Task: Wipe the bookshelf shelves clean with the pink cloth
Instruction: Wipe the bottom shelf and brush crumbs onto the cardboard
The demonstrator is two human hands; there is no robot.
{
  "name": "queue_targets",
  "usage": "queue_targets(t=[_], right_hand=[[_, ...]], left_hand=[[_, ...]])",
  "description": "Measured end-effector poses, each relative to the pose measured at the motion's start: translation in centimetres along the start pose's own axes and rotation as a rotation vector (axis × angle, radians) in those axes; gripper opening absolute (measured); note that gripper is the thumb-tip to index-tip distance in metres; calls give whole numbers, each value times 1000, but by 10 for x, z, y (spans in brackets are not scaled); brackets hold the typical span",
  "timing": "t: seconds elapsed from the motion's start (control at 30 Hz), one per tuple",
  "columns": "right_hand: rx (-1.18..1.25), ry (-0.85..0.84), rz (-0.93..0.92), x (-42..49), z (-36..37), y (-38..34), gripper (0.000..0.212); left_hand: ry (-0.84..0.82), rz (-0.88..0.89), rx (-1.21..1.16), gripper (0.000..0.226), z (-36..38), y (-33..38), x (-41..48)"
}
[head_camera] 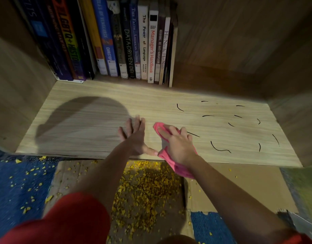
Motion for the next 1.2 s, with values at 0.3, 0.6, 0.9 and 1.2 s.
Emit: queue_targets(t=[0.3, 0.6, 0.9, 1.2], right_hand=[[5, -7, 87, -26, 5, 16, 73], [-1, -65, 209, -57, 16, 49, 72], [102, -64, 358, -51, 10, 65, 63], [50, -46, 306, -50, -3, 64, 54]], left_hand=[[197, -10, 74, 111, 9, 4, -29], [297, -185, 86, 87, 13, 15, -55], [245, -103, 21, 63, 39, 50, -44], [256, -19, 40, 59, 41, 73, -50]])
Point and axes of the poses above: each hand's wrist, its own x-axis towards the middle knuckle, its own z-axis out of the palm, y = z × x, the point moved 7 cm from there along x, towards the middle knuckle, and after that the axes turned 13 degrees about z, right-handed, at the moved point
